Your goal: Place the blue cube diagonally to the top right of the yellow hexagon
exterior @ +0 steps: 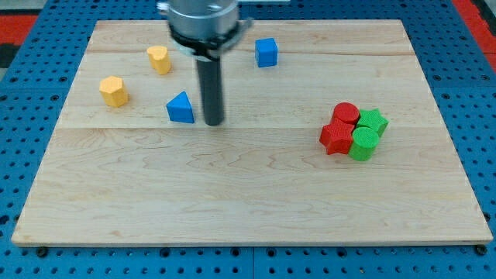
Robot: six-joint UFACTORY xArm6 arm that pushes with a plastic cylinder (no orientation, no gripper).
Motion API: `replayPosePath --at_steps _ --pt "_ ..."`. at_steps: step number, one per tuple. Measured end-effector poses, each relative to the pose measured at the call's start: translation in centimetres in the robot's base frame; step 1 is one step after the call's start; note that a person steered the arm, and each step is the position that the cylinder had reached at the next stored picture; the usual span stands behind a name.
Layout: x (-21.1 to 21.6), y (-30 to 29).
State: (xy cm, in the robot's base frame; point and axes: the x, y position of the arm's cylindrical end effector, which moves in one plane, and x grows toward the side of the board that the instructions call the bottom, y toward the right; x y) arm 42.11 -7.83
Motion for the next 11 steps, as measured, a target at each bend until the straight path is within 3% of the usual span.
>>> replayPosePath --at_steps 1,2,3,6,7,8,9,10,11 --pt "-2.0 -6.6" --pt "-2.4 -9.0" --pt "-2.4 -5.8" --pt "-9.8 19.0" --pt "-14.3 21.4" --pt "-16.0 12.8" --pt "-14.5 0.4" --pt "-12.5 -5.7" --pt "-14.0 -2.7"
